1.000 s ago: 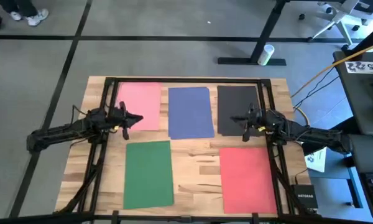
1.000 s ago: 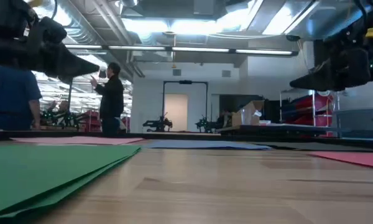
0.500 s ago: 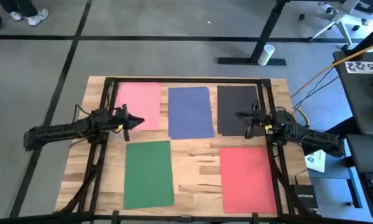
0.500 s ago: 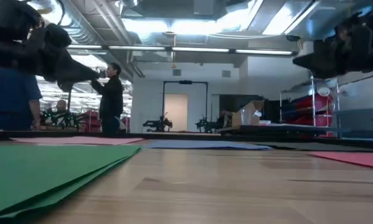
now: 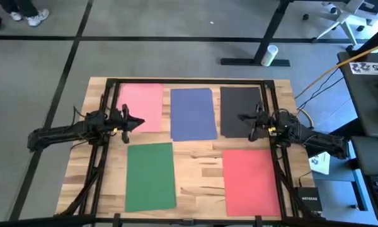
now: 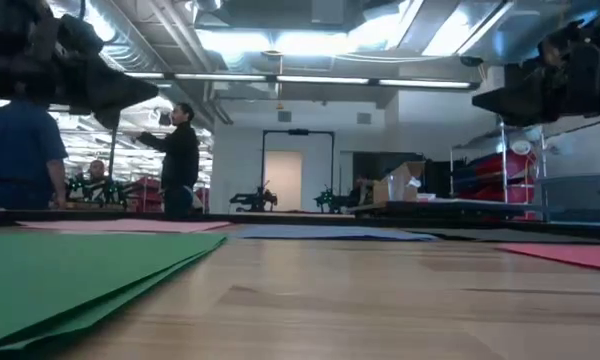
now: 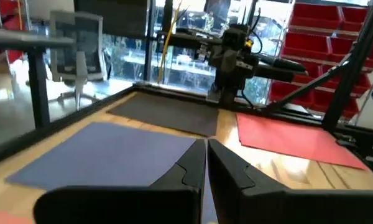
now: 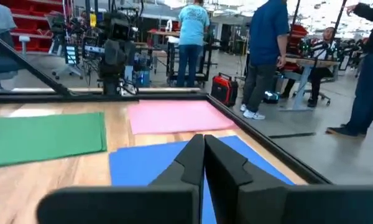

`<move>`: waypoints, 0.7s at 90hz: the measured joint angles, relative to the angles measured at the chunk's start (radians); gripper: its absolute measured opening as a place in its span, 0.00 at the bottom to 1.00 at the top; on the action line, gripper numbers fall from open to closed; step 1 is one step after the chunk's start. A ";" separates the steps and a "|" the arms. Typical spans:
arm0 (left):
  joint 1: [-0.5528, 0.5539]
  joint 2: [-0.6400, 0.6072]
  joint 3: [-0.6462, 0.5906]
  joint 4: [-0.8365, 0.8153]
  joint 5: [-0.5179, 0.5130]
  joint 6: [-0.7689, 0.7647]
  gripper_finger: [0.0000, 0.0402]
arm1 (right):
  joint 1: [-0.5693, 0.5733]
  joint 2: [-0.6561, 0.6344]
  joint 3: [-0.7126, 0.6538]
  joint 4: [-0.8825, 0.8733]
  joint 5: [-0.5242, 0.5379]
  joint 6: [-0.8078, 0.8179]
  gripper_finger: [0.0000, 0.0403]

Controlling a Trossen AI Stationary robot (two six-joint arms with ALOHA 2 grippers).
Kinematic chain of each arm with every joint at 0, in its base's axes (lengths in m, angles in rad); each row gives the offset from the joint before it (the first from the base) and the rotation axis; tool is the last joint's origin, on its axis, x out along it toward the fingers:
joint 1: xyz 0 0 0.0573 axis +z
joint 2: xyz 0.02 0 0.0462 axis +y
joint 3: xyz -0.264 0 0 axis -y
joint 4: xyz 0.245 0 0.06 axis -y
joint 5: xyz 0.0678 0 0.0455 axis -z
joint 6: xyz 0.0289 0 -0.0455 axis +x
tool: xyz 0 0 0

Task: Organize paper
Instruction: Return to Home Position

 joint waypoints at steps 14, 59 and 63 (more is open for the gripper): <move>-0.010 -0.003 0.000 -0.044 0.050 -0.040 0.00 | 0.000 0.000 0.000 0.007 -0.023 0.000 0.00; -0.012 -0.077 0.000 -0.053 0.006 -0.016 0.00 | 0.000 0.000 -0.005 0.053 0.125 0.031 0.00; -0.005 -0.077 0.000 -0.053 0.006 -0.016 0.00 | 0.000 0.000 -0.011 0.050 0.137 0.044 0.00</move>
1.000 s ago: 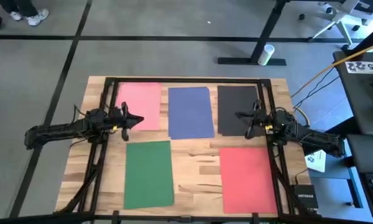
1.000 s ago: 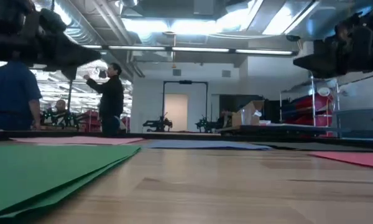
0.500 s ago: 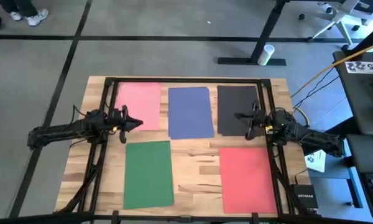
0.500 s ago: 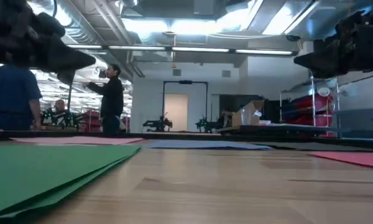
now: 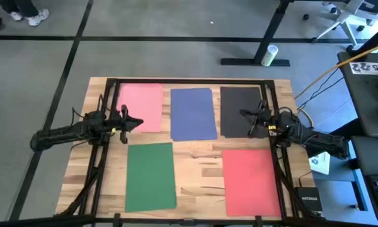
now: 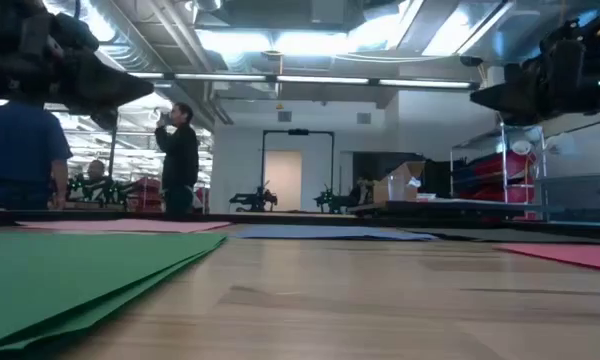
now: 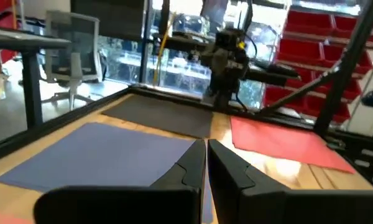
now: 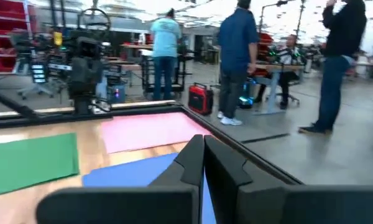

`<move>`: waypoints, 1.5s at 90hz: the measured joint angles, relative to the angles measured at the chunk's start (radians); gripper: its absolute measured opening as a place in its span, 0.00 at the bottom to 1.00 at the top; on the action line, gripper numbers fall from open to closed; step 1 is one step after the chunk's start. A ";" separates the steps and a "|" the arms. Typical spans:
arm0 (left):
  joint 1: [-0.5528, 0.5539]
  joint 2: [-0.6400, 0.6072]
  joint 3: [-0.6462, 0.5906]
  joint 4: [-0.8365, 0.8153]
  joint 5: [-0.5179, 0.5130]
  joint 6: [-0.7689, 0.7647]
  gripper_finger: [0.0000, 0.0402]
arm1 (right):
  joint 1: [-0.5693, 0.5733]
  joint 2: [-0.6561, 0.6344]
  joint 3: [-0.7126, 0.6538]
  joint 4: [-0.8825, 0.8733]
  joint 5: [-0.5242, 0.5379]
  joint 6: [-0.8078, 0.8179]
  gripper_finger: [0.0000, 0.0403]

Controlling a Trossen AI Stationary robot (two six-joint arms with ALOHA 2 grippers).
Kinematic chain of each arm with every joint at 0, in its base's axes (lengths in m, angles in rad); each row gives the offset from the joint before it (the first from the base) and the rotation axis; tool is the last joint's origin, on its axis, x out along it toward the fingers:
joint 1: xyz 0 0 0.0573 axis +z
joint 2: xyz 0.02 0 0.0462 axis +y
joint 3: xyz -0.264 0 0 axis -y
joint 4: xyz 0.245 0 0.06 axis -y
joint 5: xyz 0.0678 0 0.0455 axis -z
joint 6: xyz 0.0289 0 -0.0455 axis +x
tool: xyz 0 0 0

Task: Organize paper
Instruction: Return to Home Position

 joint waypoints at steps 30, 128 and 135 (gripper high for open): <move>0.098 0.001 0.000 -0.002 -0.002 -0.008 0.00 | 0.000 0.000 -0.001 -0.008 0.034 0.007 0.00; 0.112 0.002 0.000 -0.003 -0.002 -0.148 0.00 | 0.000 0.002 -0.001 -0.009 0.025 0.004 0.00; 0.112 0.002 0.000 -0.003 -0.002 -0.144 0.00 | 0.000 0.002 -0.001 -0.009 0.025 0.004 0.00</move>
